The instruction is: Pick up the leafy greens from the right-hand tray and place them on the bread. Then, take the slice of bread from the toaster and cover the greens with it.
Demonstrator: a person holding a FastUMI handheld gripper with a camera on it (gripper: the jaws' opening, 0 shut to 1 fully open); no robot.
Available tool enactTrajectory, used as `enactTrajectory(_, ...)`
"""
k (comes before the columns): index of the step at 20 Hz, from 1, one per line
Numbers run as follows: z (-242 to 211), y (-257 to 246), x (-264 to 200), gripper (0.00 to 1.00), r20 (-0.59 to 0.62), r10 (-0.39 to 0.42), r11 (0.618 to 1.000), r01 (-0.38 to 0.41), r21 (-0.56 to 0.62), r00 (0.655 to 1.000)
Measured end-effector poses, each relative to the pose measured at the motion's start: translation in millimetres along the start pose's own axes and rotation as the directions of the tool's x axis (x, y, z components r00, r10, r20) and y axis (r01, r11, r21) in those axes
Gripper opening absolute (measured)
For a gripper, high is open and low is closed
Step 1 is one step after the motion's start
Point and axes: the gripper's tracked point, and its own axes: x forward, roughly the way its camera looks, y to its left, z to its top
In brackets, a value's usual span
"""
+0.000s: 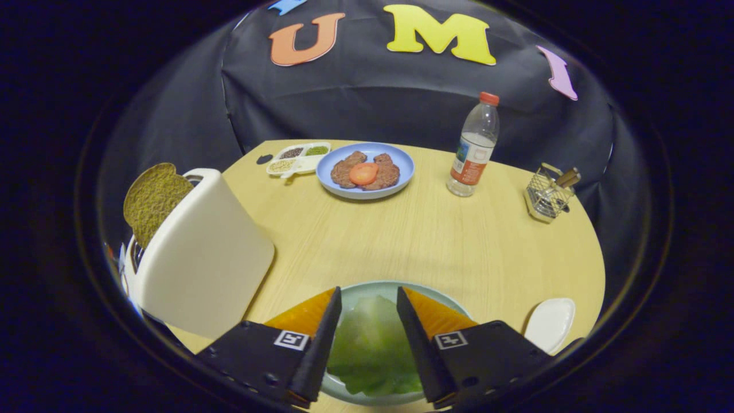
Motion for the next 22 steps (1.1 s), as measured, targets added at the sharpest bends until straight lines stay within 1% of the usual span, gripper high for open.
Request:
enactTrajectory(1,3.0,-1.9,-7.8,0.73,0.01,-0.011,1.0,0.011,0.001,1.0)
enactTrajectory(4,10.7,-9.2,-35.8,0.96,0.044,-0.058,0.998,0.058,0.004,0.997)
enactTrajectory(6,19.9,-11.2,-61.4,0.99,0.077,-0.091,0.996,0.09,0.014,0.993)
enactTrajectory(10,58.2,-2.4,-123.3,0.99,0.215,-0.119,0.993,0.116,0.025,0.969)
enactTrajectory(11,68.0,4.0,-137.4,0.98,0.245,-0.118,0.993,0.112,0.037,0.962)
enactTrajectory(13,84.7,27.0,-162.4,0.98,0.291,-0.082,0.996,0.071,0.047,0.953)
enactTrajectory(15,99.9,44.1,-186.0,0.98,0.328,-0.065,0.997,0.052,0.049,0.942)
enactTrajectory(18,120.4,72.9,-205.2,0.98,0.361,-0.055,0.998,0.043,0.041,0.931)
enactTrajectory(22,134.6,117.5,-203.9,0.98,0.378,-0.049,0.999,0.051,0.005,0.925)
